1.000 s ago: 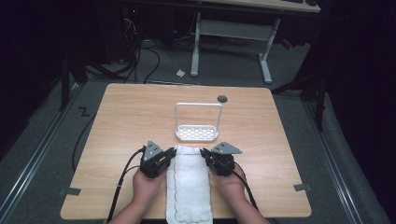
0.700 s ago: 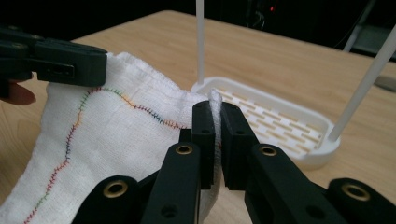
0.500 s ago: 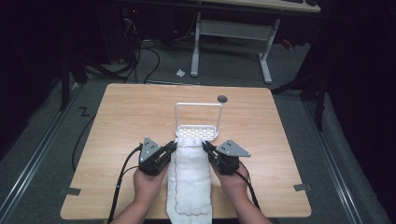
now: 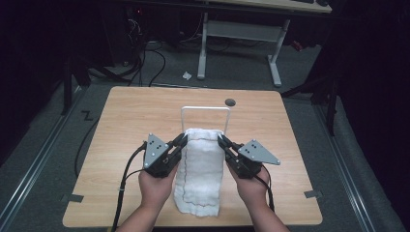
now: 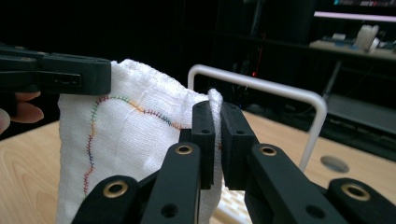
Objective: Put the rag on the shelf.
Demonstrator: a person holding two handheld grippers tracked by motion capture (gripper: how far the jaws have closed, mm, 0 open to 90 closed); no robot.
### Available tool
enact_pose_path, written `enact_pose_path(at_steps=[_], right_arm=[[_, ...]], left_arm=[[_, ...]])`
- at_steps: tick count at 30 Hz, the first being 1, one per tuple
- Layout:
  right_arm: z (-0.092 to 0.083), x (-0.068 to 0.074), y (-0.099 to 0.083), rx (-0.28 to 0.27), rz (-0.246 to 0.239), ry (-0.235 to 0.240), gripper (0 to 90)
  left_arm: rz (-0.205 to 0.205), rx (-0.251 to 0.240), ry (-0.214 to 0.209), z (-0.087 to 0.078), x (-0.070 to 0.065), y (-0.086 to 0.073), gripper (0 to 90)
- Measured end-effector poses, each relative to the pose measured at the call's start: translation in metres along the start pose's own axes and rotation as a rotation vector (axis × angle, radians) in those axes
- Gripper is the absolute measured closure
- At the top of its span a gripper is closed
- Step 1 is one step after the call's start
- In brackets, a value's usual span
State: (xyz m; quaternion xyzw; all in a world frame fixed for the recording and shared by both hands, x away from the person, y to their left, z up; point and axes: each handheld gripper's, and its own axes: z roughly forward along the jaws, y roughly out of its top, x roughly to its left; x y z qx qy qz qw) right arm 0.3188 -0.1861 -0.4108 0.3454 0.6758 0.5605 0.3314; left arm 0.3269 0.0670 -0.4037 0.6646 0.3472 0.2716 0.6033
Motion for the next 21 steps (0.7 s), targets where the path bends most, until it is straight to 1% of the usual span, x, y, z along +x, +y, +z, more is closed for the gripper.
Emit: enact_pose_path(at_steps=[3, 5, 6, 7, 9, 10, 11, 12, 13, 14, 15, 16, 19, 21], right_arm=[[-0.008, 0.001, 0.012, -0.036, -0.01, -0.002, 85.7], [-0.013, 0.002, 0.02, -0.065, -0.013, 0.002, 85.8], [-0.013, 0.002, 0.02, -0.065, -0.013, 0.002, 85.8], [-0.017, 0.004, 0.026, -0.088, -0.021, 0.009, 85.8], [-0.019, 0.006, 0.032, -0.102, -0.034, 0.011, 85.7], [-0.02, 0.006, 0.035, -0.109, -0.038, 0.011, 85.8], [-0.021, 0.007, 0.037, -0.116, -0.043, 0.011, 85.8], [-0.022, 0.006, 0.04, -0.122, -0.046, 0.012, 85.7], [-0.022, 0.006, 0.04, -0.122, -0.046, 0.012, 85.7], [-0.022, 0.005, 0.045, -0.133, -0.046, 0.011, 85.8], [-0.022, 0.005, 0.045, -0.133, -0.046, 0.011, 85.8], [-0.022, 0.004, 0.05, -0.138, -0.051, 0.008, 85.8], [-0.02, 0.002, 0.053, -0.142, -0.051, 0.002, 85.8], [-0.014, -0.003, 0.056, -0.132, -0.05, -0.007, 85.8]], left_arm=[[0.005, -0.023, -0.011, -0.004, -0.003, 0.01, 83.3], [0.016, -0.04, -0.02, -0.007, -0.004, 0.019, 83.3], [0.016, -0.04, -0.02, -0.007, -0.004, 0.019, 83.3], [0.024, -0.055, -0.02, -0.01, -0.005, 0.024, 83.3], [0.031, -0.063, -0.015, -0.012, -0.005, 0.027, 83.3], [0.036, -0.077, -0.021, -0.014, -0.005, 0.032, 83.3], [0.036, -0.077, -0.021, -0.014, -0.005, 0.032, 83.3], [0.033, -0.088, -0.025, -0.015, -0.003, 0.037, 83.3], [0.033, -0.088, -0.025, -0.015, -0.003, 0.037, 83.3], [0.032, -0.092, -0.031, -0.015, -0.002, 0.039, 83.4], [0.035, -0.098, -0.024, -0.015, -0.002, 0.041, 83.4], [0.034, -0.101, -0.029, -0.015, 0.0, 0.043, 83.4], [0.019, -0.1, -0.051, -0.011, 0.003, 0.048, 83.4], [0.044, -0.09, -0.051, -0.003, 0.004, 0.052, 83.6]])
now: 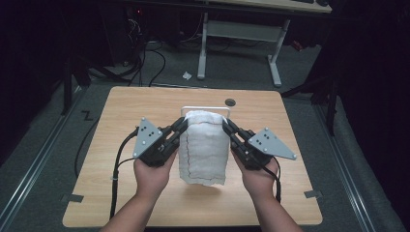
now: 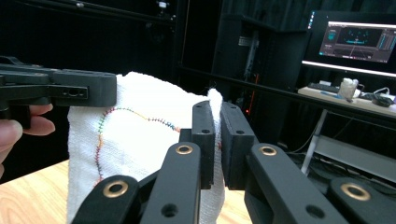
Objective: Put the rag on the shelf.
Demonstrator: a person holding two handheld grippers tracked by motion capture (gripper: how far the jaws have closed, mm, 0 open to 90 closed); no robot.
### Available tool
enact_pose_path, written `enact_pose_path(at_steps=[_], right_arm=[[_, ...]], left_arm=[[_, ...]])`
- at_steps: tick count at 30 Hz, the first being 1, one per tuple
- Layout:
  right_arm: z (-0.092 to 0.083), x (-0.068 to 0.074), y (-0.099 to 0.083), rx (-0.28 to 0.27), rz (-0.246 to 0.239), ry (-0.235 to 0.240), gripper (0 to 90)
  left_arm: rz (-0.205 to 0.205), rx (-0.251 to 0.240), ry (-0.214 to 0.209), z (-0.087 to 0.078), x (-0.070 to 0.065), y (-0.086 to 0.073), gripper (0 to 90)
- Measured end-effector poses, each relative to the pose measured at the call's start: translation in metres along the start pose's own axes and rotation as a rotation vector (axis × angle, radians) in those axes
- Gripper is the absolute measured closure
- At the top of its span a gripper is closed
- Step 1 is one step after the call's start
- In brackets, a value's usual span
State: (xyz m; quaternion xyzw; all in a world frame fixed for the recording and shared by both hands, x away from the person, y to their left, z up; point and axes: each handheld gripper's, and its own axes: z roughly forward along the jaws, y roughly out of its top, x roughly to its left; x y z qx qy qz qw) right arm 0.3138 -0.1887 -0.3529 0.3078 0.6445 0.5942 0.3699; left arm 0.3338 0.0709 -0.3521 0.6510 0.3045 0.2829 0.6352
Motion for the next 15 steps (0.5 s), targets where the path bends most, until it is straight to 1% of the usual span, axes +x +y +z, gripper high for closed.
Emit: enact_pose_path(at_steps=[1, 3, 4, 5, 6, 7, 8, 10, 11, 12, 13, 14, 15], right_arm=[[0.0, 0.0, 0.0, 0.0, 0.0, 0.0, 85.8], [0.005, -0.005, 0.002, 0.007, 0.008, -0.003, 85.8], [0.01, -0.01, 0.005, 0.017, 0.015, -0.003, 85.8], [0.01, -0.01, 0.005, 0.017, 0.015, -0.003, 85.8], [0.012, -0.012, 0.007, 0.018, 0.015, -0.008, 85.8], [0.017, -0.017, 0.011, 0.017, 0.015, -0.015, 85.8], [0.019, -0.019, 0.013, 0.014, 0.012, -0.019, 85.8], [0.021, -0.021, 0.015, 0.012, 0.013, -0.023, 85.8], [0.023, -0.023, 0.018, 0.01, 0.011, -0.026, 85.8], [0.027, -0.026, 0.023, 0.008, 0.008, -0.035, 85.8], [0.029, -0.028, 0.025, 0.007, 0.01, -0.038, 85.9], [0.029, -0.028, 0.025, 0.007, 0.01, -0.038, 85.9], [0.034, -0.033, 0.029, 0.008, 0.018, -0.045, 85.9]], left_arm=[[0.0, 0.0, 0.0, 0.0, 0.0, 0.0, 83.6], [0.003, 0.004, -0.002, 0.006, 0.003, 0.003, 83.7], [-0.003, 0.003, -0.012, 0.013, 0.008, 0.006, 83.7], [-0.003, 0.003, -0.012, 0.013, 0.008, 0.006, 83.7], [-0.002, 0.003, -0.011, 0.017, 0.011, 0.008, 83.7], [-0.01, 0.006, -0.015, 0.021, 0.014, 0.01, 83.7], [-0.016, 0.009, -0.015, 0.028, 0.019, 0.015, 83.7], [-0.013, 0.007, -0.011, 0.03, 0.021, 0.018, 83.7], [-0.006, 0.008, -0.007, 0.033, 0.023, 0.021, 83.7], [-0.006, 0.005, -0.004, 0.038, 0.027, 0.028, 83.8], [-0.006, 0.005, -0.004, 0.038, 0.027, 0.028, 83.8], [-0.014, 0.002, -0.012, 0.04, 0.03, 0.031, 83.8], [-0.019, 0.003, -0.008, 0.044, 0.033, 0.036, 83.8]])
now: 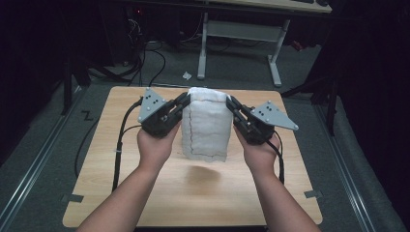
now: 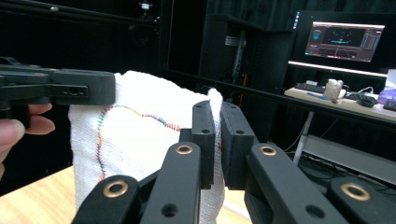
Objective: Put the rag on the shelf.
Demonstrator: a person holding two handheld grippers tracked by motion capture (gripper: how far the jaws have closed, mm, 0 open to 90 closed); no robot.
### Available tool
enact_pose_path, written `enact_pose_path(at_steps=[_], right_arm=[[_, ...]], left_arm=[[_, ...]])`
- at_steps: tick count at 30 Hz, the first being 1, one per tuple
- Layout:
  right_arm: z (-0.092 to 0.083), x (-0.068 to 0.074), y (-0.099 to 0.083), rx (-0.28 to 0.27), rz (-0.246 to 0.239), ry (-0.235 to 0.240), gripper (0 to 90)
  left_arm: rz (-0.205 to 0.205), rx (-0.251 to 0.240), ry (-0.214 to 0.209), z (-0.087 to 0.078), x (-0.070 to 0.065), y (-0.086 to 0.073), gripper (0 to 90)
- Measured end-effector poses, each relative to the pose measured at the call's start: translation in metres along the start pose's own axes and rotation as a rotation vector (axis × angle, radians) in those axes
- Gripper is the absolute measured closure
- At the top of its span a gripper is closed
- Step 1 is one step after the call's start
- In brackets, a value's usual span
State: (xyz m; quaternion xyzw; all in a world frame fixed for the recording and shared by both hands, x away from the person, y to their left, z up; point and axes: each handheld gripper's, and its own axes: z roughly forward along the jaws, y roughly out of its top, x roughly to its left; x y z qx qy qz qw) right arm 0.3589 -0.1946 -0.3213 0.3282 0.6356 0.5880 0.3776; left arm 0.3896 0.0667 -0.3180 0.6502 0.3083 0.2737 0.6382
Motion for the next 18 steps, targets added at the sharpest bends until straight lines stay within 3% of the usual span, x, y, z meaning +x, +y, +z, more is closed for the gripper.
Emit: enact_pose_path(at_steps=[3, 5, 8, 18], right_arm=[[0.006, -0.004, 0.004, 0.01, 0.005, -0.006, 85.9], [0.013, -0.009, 0.008, 0.009, 0.003, -0.012, 85.9], [0.017, -0.012, 0.01, 0.006, 0.001, -0.024, 85.9], [0.051, -0.034, 0.012, 0.018, 0.069, -0.04, 85.9]], left_arm=[[-0.008, 0.009, 0.007, 0.005, 0.003, 0.005, 83.8], [0.009, 0.011, 0.016, 0.009, 0.004, 0.008, 83.9], [-0.026, 0.023, -0.003, 0.018, 0.011, 0.012, 84.0], [-0.006, 0.036, 0.02, 0.051, 0.033, 0.015, 83.9]])
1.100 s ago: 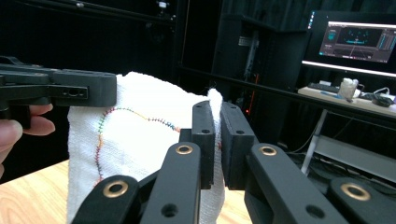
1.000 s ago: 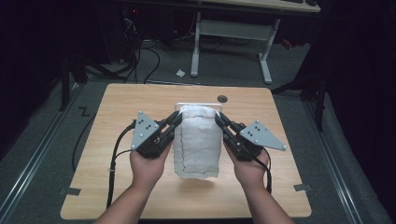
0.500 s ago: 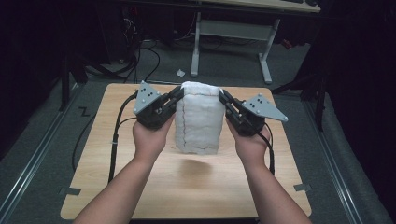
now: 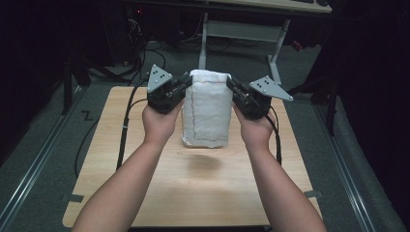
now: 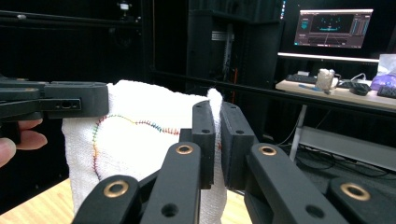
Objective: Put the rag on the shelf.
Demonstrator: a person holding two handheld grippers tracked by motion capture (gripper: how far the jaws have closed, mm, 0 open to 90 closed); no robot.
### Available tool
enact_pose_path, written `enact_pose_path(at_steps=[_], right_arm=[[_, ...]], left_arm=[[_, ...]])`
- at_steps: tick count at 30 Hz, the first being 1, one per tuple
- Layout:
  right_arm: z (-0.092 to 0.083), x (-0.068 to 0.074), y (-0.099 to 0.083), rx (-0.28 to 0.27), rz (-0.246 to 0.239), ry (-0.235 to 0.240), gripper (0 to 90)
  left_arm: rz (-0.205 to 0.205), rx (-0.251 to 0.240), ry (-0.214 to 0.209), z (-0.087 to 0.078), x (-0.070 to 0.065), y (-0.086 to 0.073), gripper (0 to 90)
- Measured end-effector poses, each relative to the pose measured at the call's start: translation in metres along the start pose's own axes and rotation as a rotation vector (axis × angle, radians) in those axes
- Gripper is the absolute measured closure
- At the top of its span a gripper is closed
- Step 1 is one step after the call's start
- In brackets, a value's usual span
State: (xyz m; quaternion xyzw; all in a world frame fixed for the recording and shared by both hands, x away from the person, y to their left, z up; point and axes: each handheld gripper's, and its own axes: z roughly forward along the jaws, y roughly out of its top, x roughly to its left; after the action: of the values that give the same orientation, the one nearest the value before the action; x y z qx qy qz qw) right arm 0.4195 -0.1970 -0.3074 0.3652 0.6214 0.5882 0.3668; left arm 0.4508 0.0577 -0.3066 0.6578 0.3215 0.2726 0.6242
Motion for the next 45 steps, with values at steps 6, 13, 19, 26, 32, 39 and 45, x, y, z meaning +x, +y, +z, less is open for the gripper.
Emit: enact_pose_path(at_steps=[6, 13, 19, 26, 32, 39, 45], right_arm=[[0.019, -0.006, 0.005, 0.029, -0.003, -0.016, 85.9], [0.029, -0.01, 0.01, 0.027, -0.017, -0.022, 85.9], [0.043, -0.018, 0.01, 0.066, -0.041, -0.051, 85.9], [0.061, -0.029, 0.005, 0.107, -0.029, -0.05, 85.8], [0.082, -0.039, -0.008, 0.153, -0.029, -0.052, 85.7], [0.101, -0.048, -0.022, 0.231, -0.023, -0.05, 85.6], [0.112, -0.048, -0.035, 0.293, -0.043, -0.043, 85.4]], left_arm=[[-0.007, 0.013, 0.004, 0.012, 0.012, 0.003, 83.8], [-0.017, 0.015, 0.001, 0.021, 0.021, 0.011, 83.8], [-0.035, 0.049, -0.007, 0.037, 0.031, 0.013, 83.8], [-0.037, 0.081, 0.001, 0.056, 0.043, 0.009, 83.5], [-0.074, 0.115, 0.019, 0.072, 0.055, -0.003, 83.1], [-0.135, 0.182, 0.041, 0.09, 0.065, -0.021, 83.0], [-0.146, 0.265, 0.04, 0.098, 0.075, -0.041, 82.8]])
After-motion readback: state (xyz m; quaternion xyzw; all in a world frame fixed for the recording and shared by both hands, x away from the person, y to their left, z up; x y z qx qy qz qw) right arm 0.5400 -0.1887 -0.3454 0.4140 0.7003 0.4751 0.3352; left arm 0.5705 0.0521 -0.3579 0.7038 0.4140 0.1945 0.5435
